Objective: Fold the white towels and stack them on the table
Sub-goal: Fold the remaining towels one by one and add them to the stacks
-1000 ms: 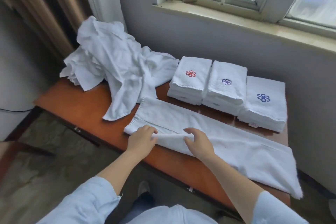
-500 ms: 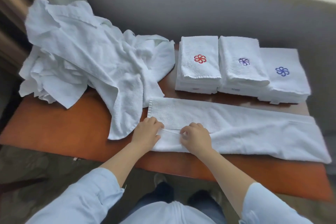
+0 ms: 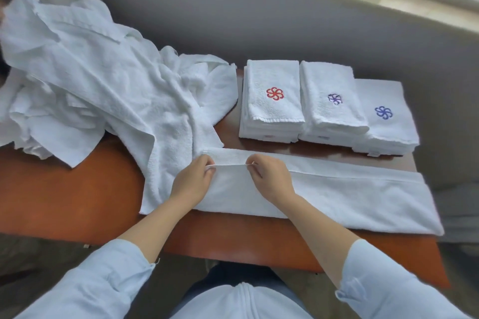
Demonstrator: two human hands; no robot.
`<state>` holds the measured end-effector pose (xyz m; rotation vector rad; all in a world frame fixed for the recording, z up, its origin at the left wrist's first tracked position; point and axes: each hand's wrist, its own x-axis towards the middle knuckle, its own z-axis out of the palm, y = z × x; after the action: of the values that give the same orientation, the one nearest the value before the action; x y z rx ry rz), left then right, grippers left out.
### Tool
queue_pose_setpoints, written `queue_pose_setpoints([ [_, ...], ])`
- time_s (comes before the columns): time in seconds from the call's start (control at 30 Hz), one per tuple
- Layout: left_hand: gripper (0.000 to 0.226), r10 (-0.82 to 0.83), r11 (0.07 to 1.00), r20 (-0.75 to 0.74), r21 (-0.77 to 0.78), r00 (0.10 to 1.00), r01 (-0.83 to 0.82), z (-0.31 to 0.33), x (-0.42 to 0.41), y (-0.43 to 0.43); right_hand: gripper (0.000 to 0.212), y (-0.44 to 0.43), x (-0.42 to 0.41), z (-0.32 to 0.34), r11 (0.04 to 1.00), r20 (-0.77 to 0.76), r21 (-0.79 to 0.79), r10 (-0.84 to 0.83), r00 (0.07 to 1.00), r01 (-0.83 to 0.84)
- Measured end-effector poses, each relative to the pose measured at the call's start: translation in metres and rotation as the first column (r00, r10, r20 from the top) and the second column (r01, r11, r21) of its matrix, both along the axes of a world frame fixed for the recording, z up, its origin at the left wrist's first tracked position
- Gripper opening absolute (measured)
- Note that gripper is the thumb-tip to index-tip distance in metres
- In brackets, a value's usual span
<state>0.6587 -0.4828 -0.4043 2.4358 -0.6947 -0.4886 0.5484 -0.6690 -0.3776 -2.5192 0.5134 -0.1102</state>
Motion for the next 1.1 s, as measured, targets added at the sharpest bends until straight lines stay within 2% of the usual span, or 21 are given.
queue_pose_setpoints([
  [0.2,0.012,0.034,0.993,0.043,0.111,0.998,-0.039,-0.001,0.018,-0.028,0.020,-0.021,0.020,-0.015,0.999,-0.115,-0.032,0.007,0.993,-0.011],
  [0.37,0.013,0.038,0.978,0.044,0.204,0.998,-0.046,-0.004,0.028,-0.047,0.021,-0.035,0.029,-0.028,1.000,-0.104,0.015,0.018,0.994,-0.017],
  [0.43,0.013,0.018,0.966,0.058,0.256,0.998,-0.032,-0.005,0.032,-0.048,0.024,-0.038,0.033,-0.031,0.999,-0.147,0.040,0.028,0.989,-0.023],
  [0.53,0.024,-0.010,0.938,0.076,0.347,0.997,-0.017,-0.007,0.039,-0.050,0.031,-0.044,0.037,-0.037,0.997,-0.241,0.037,0.076,0.968,-0.069],
  [0.7,0.047,-0.092,0.905,0.156,0.424,0.983,0.018,-0.010,0.046,-0.061,0.035,-0.048,0.039,-0.043,0.994,-0.254,0.023,0.107,0.961,-0.105],
  [0.87,0.051,-0.158,0.890,0.120,0.446,0.980,0.089,-0.012,0.055,-0.063,0.041,-0.043,0.035,-0.040,0.989,-0.304,0.078,0.141,0.942,-0.123],
  [0.93,0.047,-0.186,0.895,0.087,0.427,0.979,0.132,-0.010,0.061,-0.061,0.038,-0.042,0.036,-0.037,0.994,-0.284,0.045,0.110,0.952,-0.102],
  [1.03,0.034,-0.233,0.897,0.023,0.392,0.972,0.206,-0.007,0.071,-0.055,0.034,-0.037,0.037,-0.035,0.992,-0.154,-0.119,-0.060,0.986,0.042],
  [1.1,0.028,-0.276,0.888,-0.037,0.372,0.960,0.270,-0.006,0.079,-0.050,0.039,-0.027,0.037,-0.032,0.980,-0.157,-0.160,-0.145,0.977,0.120],
])
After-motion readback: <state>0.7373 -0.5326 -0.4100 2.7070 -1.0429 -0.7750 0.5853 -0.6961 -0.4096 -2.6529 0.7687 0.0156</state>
